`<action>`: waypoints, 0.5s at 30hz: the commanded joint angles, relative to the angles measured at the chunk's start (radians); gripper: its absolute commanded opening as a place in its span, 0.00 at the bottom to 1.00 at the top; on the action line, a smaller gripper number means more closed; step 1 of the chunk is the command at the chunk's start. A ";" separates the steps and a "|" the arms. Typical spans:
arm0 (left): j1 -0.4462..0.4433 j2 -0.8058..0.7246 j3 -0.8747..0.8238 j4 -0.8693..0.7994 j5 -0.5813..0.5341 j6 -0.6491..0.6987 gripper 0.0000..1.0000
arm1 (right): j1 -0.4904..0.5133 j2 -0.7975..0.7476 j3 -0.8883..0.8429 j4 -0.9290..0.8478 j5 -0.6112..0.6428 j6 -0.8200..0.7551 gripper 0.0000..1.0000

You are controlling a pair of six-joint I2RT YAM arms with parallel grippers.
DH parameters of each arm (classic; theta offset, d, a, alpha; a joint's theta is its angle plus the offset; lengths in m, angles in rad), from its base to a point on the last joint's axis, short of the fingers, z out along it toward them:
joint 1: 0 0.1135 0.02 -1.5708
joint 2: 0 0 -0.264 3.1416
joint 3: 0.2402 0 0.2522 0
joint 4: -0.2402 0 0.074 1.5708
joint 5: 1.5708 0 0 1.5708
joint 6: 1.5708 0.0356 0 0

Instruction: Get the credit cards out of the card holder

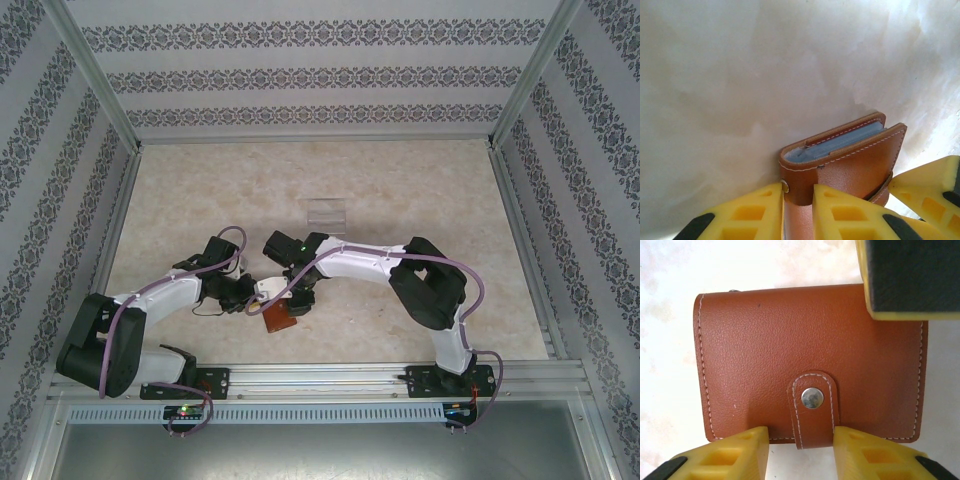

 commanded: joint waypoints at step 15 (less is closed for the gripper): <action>0.003 0.038 -0.021 0.005 0.027 0.041 0.13 | 0.022 -0.009 -0.025 0.183 -0.037 0.039 0.42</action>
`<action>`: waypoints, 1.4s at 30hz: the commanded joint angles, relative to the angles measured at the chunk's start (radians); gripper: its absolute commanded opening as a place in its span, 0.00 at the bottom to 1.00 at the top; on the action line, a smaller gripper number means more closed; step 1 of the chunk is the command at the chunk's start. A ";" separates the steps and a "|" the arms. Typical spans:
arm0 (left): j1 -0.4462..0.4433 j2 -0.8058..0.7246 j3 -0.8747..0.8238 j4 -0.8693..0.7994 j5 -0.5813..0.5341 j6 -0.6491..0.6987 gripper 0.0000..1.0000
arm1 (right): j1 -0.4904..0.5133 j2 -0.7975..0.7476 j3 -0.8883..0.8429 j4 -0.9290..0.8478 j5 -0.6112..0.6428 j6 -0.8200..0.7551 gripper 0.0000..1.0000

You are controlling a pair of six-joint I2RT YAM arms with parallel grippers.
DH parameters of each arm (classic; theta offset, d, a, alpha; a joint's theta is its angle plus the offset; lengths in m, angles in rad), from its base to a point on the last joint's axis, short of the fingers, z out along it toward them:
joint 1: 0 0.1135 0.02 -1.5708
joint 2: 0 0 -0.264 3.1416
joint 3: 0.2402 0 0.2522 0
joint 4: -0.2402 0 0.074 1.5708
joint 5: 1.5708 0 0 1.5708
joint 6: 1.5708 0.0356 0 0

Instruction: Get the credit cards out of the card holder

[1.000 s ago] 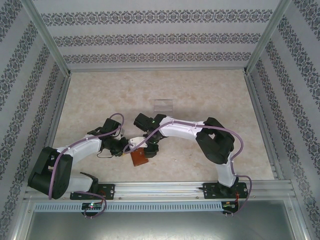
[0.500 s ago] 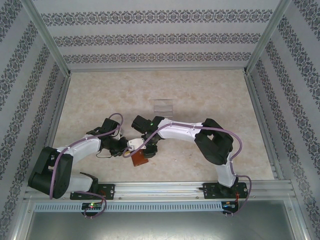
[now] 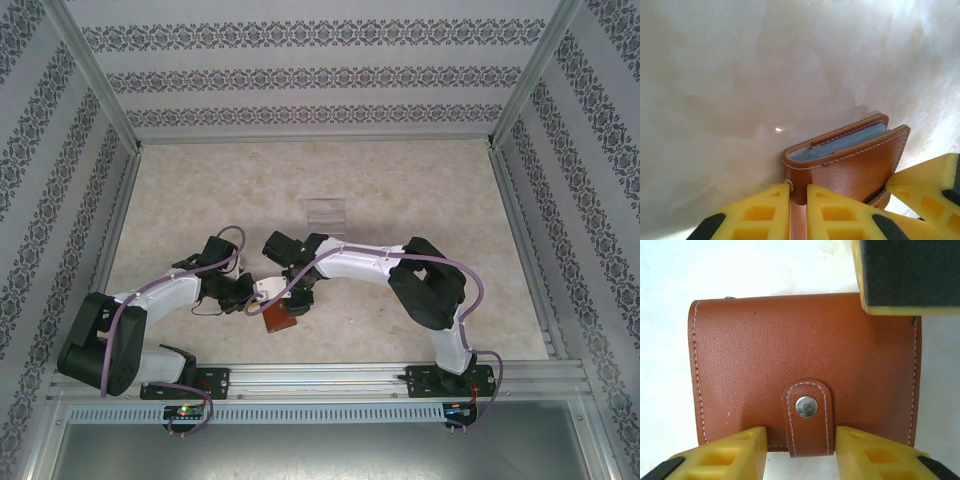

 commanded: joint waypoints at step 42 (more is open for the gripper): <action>-0.008 0.067 0.029 -0.052 -0.019 0.068 0.08 | -0.008 -0.191 -0.258 0.448 -0.039 0.365 0.34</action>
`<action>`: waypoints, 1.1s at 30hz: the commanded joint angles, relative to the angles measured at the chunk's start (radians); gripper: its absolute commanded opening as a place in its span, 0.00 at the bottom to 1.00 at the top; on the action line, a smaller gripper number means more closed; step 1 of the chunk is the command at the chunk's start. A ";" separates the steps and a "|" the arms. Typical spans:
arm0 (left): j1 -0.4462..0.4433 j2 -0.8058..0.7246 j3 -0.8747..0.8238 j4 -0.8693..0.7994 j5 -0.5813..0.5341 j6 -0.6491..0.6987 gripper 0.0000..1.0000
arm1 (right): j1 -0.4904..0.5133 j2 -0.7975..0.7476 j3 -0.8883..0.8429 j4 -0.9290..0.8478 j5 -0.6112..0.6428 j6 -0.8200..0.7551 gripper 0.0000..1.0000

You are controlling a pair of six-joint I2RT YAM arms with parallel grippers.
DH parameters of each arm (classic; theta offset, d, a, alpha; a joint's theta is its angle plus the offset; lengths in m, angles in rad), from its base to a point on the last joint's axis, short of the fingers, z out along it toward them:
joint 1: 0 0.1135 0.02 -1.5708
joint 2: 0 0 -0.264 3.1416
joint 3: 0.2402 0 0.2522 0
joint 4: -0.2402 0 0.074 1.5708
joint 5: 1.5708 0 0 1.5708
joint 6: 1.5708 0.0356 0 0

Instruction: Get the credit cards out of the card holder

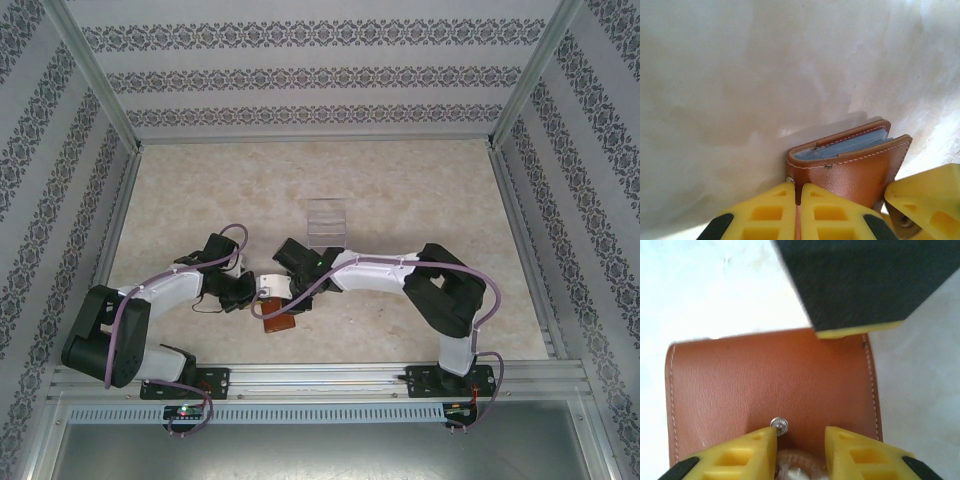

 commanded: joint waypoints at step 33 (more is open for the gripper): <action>0.005 -0.238 0.049 -0.211 -0.167 0.027 0.26 | 0.040 -0.038 0.105 -0.248 0.187 1.317 0.58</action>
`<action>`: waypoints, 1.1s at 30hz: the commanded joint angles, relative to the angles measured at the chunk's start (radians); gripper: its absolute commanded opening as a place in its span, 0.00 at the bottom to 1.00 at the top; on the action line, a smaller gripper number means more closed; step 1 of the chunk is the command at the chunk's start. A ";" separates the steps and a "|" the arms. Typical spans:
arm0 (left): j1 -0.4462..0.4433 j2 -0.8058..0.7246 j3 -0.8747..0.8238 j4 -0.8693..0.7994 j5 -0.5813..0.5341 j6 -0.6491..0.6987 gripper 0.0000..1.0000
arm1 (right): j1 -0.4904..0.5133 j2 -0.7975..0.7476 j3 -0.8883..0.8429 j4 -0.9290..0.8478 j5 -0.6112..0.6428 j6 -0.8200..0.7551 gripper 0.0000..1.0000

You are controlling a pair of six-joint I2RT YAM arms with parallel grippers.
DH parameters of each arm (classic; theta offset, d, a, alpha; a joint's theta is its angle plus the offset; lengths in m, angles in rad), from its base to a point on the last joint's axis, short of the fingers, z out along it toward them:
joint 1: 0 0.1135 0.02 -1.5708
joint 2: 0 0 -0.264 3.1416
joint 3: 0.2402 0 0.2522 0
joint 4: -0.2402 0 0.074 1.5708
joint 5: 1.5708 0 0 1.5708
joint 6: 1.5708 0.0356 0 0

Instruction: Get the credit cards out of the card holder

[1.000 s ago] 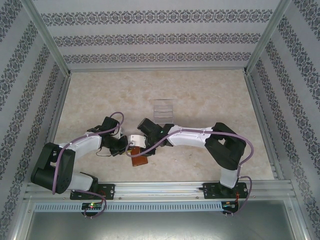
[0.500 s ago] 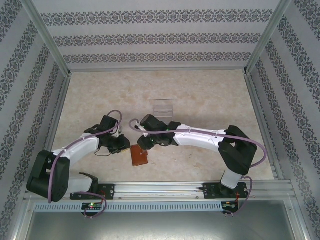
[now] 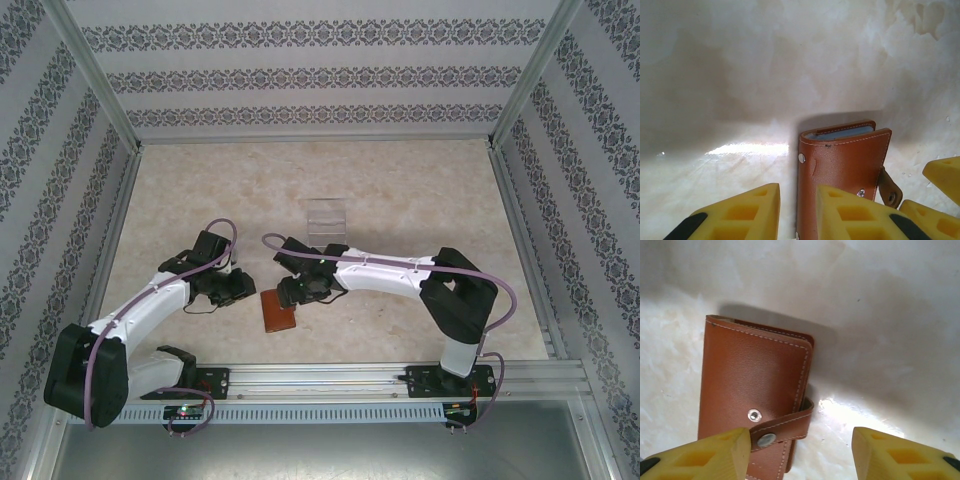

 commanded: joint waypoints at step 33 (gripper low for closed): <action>-0.172 0.096 0.143 -0.135 -0.092 -0.087 0.40 | -0.060 -0.078 -0.168 0.151 -0.126 0.146 0.08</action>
